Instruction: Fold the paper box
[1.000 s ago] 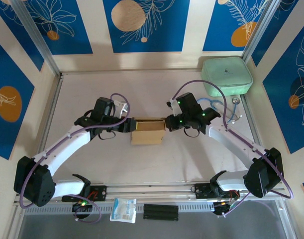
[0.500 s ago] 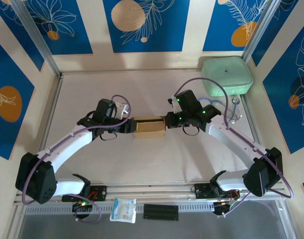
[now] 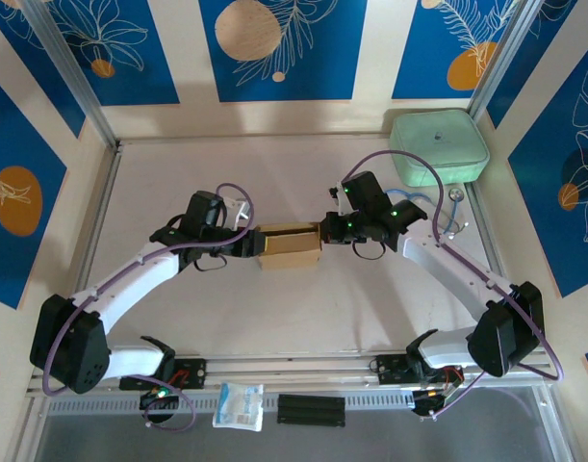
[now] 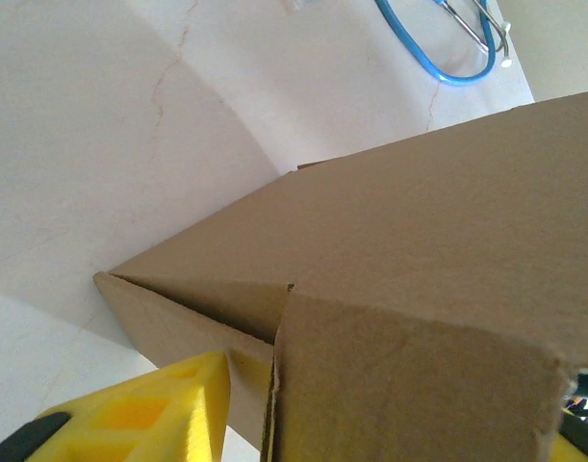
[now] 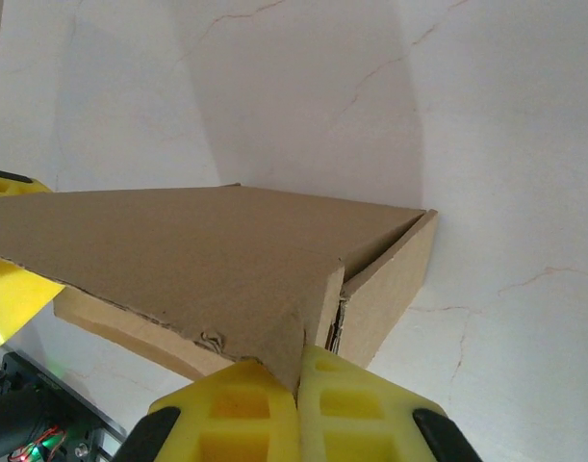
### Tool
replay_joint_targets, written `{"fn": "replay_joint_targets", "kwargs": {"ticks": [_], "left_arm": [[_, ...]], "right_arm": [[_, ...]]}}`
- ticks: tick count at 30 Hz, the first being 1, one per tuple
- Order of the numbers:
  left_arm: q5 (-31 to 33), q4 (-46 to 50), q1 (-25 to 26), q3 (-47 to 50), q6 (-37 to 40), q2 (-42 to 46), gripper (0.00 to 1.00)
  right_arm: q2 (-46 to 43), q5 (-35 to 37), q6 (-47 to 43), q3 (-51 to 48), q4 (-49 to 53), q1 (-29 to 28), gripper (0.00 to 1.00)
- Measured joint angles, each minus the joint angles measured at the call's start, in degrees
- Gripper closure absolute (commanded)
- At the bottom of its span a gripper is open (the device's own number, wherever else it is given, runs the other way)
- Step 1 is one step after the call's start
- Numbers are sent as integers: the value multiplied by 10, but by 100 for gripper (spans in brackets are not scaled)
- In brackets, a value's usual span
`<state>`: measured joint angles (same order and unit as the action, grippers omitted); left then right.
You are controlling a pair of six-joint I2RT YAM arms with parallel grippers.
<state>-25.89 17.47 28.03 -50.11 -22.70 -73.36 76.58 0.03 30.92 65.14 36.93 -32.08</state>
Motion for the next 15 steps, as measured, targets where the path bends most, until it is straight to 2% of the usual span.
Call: {"fn": "replay_joint_targets", "kwargs": {"ticks": [2, 9, 15], "left_arm": [[0, 0, 0, 0, 0, 0, 54], [15, 12, 0, -1, 2, 2, 38], [38, 44, 0, -3, 1, 30, 33]], "right_arm": [[3, 2, 0, 0, -5, -2, 97], [21, 46, -7, 3, -26, -22, 99], [27, 71, -10, 10, -20, -35, 100]]}}
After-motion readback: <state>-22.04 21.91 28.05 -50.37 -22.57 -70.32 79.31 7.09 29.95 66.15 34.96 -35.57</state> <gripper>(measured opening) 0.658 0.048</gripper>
